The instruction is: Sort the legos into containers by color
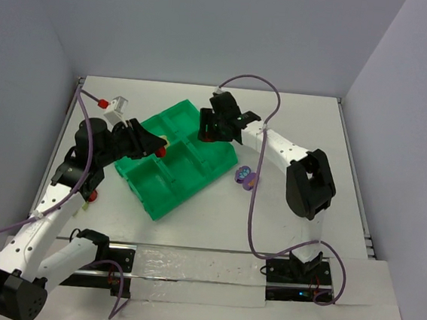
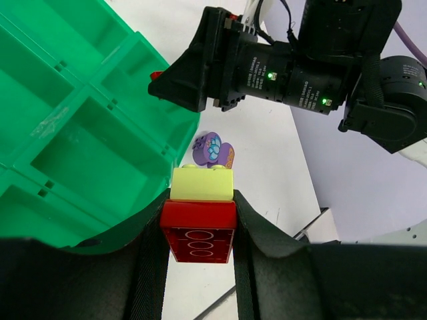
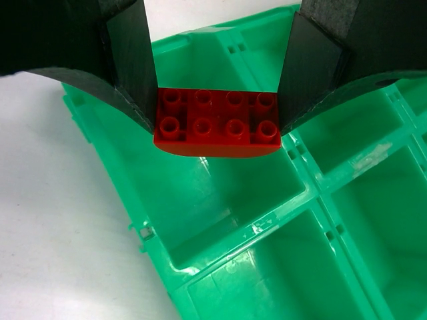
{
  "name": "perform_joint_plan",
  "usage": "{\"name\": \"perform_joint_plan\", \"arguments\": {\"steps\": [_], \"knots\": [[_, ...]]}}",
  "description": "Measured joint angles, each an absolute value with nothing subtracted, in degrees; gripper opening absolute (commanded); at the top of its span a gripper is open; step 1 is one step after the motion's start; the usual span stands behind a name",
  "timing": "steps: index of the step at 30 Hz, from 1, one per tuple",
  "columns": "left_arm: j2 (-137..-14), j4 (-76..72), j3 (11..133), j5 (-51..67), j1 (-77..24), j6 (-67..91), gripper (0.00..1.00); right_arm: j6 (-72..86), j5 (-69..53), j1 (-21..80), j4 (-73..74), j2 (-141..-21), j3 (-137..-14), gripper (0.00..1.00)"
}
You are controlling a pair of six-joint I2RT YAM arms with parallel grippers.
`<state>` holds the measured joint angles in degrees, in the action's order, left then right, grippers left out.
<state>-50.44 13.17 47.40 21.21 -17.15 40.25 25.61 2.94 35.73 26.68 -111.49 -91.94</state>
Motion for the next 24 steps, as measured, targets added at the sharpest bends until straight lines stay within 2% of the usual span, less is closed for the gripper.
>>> {"name": "perform_joint_plan", "arguments": {"steps": [2,4,16,19,24], "knots": [[-50.57,13.21,47.53,21.19,-17.15,40.16,0.0,25.61,2.96,36.16,26.74,-111.94,-92.1,0.76],[-50.87,13.34,47.77,21.21,-17.15,39.86,0.0,25.56,2.96,36.27,26.87,-112.29,-92.35,0.8],[-52.19,13.34,47.83,21.23,-17.15,38.83,0.0,24.56,3.8,36.51,27.64,-111.56,-93.01,0.8],[-52.72,13.34,47.83,21.25,-17.15,38.36,0.0,24.24,3.88,36.51,27.34,-107.82,-90.7,0.8],[-54.16,13.08,47.83,25.28,-16.66,37.48,0.0,22.93,-1.2,36.48,20.08,-91.77,-76.03,0.8]]}}
